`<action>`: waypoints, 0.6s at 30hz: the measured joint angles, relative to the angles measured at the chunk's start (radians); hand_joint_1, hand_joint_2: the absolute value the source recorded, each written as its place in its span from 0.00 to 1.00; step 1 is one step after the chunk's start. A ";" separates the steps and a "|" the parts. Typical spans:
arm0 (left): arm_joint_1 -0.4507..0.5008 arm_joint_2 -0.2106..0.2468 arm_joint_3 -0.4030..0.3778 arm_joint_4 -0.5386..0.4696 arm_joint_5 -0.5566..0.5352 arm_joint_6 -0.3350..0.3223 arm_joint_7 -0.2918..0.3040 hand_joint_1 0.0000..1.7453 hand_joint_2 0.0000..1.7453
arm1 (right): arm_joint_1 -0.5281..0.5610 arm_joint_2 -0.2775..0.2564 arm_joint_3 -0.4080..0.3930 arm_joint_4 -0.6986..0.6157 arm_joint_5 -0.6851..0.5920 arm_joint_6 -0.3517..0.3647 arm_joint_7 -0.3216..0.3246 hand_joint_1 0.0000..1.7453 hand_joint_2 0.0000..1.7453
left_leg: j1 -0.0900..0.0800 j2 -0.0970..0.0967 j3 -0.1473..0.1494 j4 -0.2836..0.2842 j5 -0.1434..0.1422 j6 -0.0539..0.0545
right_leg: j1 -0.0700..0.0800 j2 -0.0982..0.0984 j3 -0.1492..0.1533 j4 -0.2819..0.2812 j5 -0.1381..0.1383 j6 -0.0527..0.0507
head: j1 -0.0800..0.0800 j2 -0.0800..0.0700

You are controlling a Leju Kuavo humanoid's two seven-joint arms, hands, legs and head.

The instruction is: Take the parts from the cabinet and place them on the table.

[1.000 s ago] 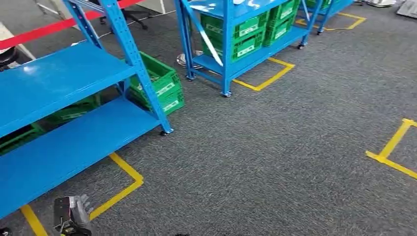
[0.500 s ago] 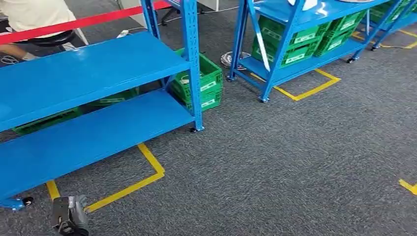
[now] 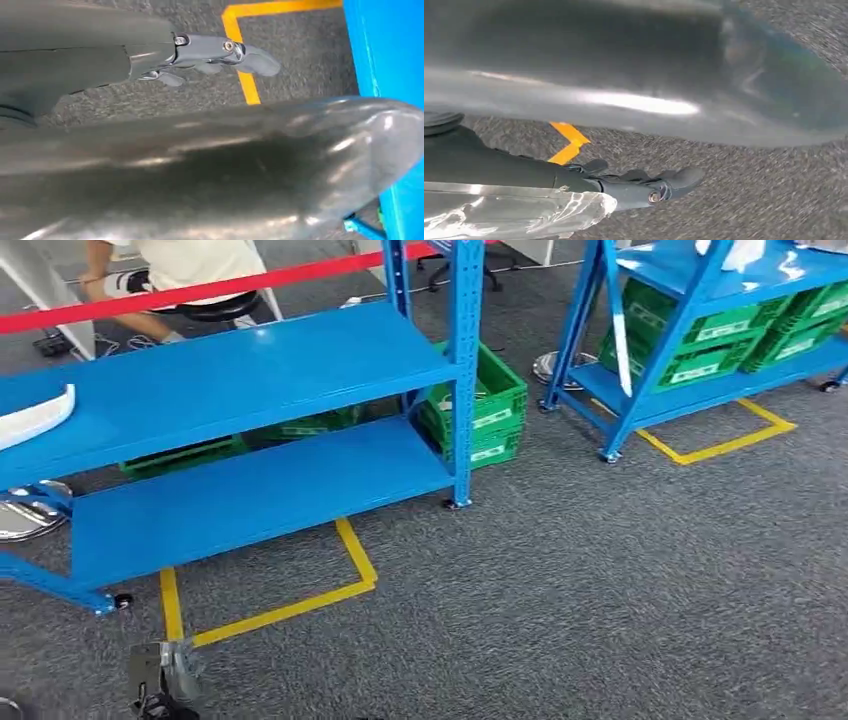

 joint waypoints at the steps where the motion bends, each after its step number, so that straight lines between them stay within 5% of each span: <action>1: 0.003 -0.001 0.000 0.000 0.000 0.000 0.001 0.00 0.00 | 0.000 0.000 0.000 0.000 0.000 0.000 0.001 0.00 0.00 | 0.000 0.001 0.006 -0.007 0.018 -0.001 | 0.000 -0.015 0.001 0.000 -0.001 0.000 | 0.000 0.000; 3: 0.005 -0.002 0.000 -0.001 0.000 0.000 0.001 0.00 0.00 | 0.000 0.000 0.000 0.000 0.000 0.000 0.001 0.00 0.00 | 0.000 0.014 0.081 -0.143 0.098 0.001 | -0.001 -0.042 0.005 0.000 -0.004 0.003 | 0.000 0.000; 4: 0.004 -0.001 0.000 -0.004 0.000 0.000 0.001 0.00 0.00 | 0.000 0.000 0.000 0.000 0.000 0.000 0.001 0.00 0.00 | -0.001 0.043 0.133 -0.233 0.134 0.003 | -0.001 -0.053 0.010 0.001 -0.007 0.007 | -0.001 0.000; 5: 0.002 -0.003 0.000 -0.008 0.000 0.000 0.001 0.00 0.00 | 0.000 0.000 0.000 0.000 0.000 0.000 0.001 0.00 0.00 | -0.006 0.114 0.172 -0.299 0.140 0.003 | 0.007 -0.063 0.013 0.002 -0.012 0.014 | -0.004 0.000; 6: -0.005 -0.004 0.000 -0.009 0.000 0.000 0.001 0.00 0.00 | 0.000 0.000 0.000 0.000 0.000 0.000 0.001 0.00 0.00 | -0.009 0.102 0.173 -0.311 0.136 0.017 | 0.013 -0.073 0.008 0.007 -0.018 0.019 | -0.007 0.000; 9: 0.004 -0.004 0.000 -0.010 0.000 0.000 0.002 0.00 0.00 | -0.001 0.000 0.000 -0.001 0.000 0.000 0.001 0.00 0.00 | -0.012 0.064 0.164 -0.311 0.135 0.034 | 0.014 -0.109 0.028 -0.003 -0.020 0.029 | 0.000 0.000; 10: 0.006 -0.005 0.000 -0.011 0.000 0.000 0.003 0.00 0.00 | -0.001 0.000 0.000 -0.002 0.000 0.000 0.001 0.00 0.00 | -0.003 0.050 0.168 -0.315 0.141 0.043 | 0.008 -0.094 0.022 0.001 -0.028 0.040 | 0.001 0.000; 11: 0.005 -0.008 0.000 -0.011 0.001 0.001 0.003 0.00 0.00 | -0.001 -0.001 0.000 -0.002 -0.001 0.000 0.001 0.00 0.00 | -0.001 0.040 0.168 -0.315 0.141 0.046 | 0.007 -0.033 0.014 0.028 -0.048 0.045 | 0.007 0.000; 12: 0.004 -0.011 0.001 -0.014 0.002 0.003 0.003 0.00 0.00 | 0.001 -0.001 0.000 -0.002 -0.002 -0.002 0.001 0.00 0.00 | 0.000 0.029 0.166 -0.315 0.142 0.052 | 0.005 0.002 -0.010 0.089 -0.085 0.047 | 0.010 0.000; 14: 0.001 -0.016 0.002 -0.020 0.003 0.017 0.003 0.00 0.00 | 0.002 -0.001 -0.001 -0.002 -0.003 -0.003 0.008 0.00 0.00 | -0.001 0.000 0.163 -0.315 0.145 0.056 | 0.004 0.024 -0.093 0.264 -0.162 0.049 | 0.014 0.000; 15: 0.003 -0.022 0.002 -0.023 0.003 0.026 0.007 0.00 0.00 | 0.002 -0.001 -0.001 -0.002 -0.003 -0.003 0.008 0.00 0.00 | -0.002 -0.015 0.162 -0.315 0.145 0.056 | 0.004 0.025 -0.123 0.319 -0.174 0.049 | 0.014 0.000; 17: 0.008 -0.034 0.002 -0.026 -0.004 0.037 0.014 0.00 0.00 | 0.002 -0.001 -0.001 -0.002 -0.002 -0.006 0.010 0.00 0.00 | -0.001 -0.044 0.164 -0.314 0.146 0.055 | 0.004 0.027 -0.116 0.285 -0.128 0.046 | 0.015 0.000; 18: 0.010 -0.040 0.002 -0.032 -0.007 0.041 0.018 0.00 0.00 | 0.001 -0.001 -0.001 -0.002 0.001 -0.008 0.011 0.00 0.00 | 0.000 -0.062 0.165 -0.314 0.147 0.054 | 0.003 0.032 -0.081 0.202 -0.076 0.045 | 0.015 0.000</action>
